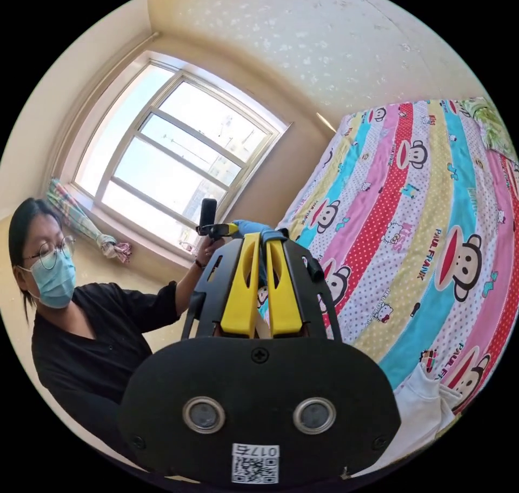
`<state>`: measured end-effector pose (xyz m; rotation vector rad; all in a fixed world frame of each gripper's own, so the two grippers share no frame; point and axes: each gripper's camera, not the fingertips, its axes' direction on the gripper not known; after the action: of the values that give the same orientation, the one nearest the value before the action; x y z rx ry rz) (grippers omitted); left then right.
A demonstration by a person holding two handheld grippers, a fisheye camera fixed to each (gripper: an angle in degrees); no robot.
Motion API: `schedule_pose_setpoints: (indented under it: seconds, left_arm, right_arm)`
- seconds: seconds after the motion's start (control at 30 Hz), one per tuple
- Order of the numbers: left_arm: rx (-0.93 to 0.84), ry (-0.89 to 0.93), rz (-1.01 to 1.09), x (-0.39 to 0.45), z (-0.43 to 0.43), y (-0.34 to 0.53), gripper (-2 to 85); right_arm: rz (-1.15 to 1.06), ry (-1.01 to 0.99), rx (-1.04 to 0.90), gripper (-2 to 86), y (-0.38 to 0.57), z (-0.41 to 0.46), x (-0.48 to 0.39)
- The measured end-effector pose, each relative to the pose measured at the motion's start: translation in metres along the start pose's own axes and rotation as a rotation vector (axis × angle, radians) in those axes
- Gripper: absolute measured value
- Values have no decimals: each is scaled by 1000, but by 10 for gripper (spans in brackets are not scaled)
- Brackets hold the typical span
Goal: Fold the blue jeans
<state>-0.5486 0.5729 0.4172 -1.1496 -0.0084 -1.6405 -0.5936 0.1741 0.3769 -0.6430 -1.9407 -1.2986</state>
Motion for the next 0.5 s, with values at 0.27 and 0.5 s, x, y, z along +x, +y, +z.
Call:
schedule_pose_setpoints:
  seconds: [0.27, 0.5]
  left_arm:
    - [-81, -65, -133, -80, 76, 66, -3]
    - [-224, 33, -465, -129, 138, 213, 35]
  right_arm:
    - [146, 13, -126, 17, 53, 59, 101]
    - [526, -191, -241, 33, 183, 79, 178]
